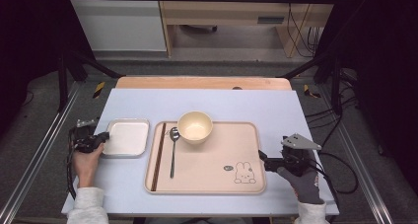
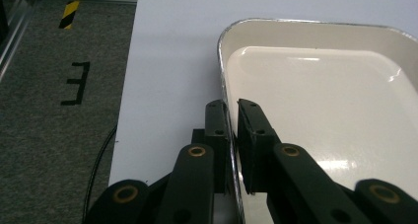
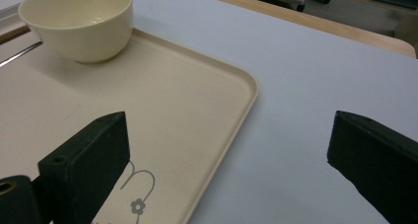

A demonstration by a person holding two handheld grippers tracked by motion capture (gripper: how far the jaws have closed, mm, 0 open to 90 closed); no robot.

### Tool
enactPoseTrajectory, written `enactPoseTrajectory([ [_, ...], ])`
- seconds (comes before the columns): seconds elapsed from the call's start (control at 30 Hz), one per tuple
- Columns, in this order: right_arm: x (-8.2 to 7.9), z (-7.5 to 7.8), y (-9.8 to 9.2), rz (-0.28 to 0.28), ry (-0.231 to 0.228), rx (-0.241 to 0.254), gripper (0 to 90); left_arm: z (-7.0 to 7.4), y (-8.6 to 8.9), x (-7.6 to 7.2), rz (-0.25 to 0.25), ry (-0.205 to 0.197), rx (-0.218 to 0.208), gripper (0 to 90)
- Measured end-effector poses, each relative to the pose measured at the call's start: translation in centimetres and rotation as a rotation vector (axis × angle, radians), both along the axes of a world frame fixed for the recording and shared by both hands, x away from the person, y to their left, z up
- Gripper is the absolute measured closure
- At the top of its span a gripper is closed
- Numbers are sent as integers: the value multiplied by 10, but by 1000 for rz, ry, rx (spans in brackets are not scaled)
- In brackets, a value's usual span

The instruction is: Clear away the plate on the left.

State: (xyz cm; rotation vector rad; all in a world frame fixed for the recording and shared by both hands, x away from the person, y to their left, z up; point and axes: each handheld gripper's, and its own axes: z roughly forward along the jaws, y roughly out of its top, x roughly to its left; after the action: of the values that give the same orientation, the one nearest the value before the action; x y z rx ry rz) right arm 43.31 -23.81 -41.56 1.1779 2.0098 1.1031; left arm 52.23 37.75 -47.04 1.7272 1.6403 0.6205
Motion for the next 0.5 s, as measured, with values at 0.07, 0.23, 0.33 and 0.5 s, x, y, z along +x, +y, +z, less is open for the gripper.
enactPoseTrajectory([
  [0.07, 0, 0, 0, 2, -3, 1, 28, 3, -1, -2, 2, -20, -7, 846],
  [0.23, 0, 0, -1, 0, -2, 2, 28, 12, -5, -7, 10, -60, 14, 863],
  [0.33, 0, 0, -1, 1, -3, 3, 28, 15, -6, -10, 21, -80, 4, 875],
  [0.5, 0, 0, 0, 0, -1, 0, 27, 21, -6, -14, 20, -110, 6, 886],
])
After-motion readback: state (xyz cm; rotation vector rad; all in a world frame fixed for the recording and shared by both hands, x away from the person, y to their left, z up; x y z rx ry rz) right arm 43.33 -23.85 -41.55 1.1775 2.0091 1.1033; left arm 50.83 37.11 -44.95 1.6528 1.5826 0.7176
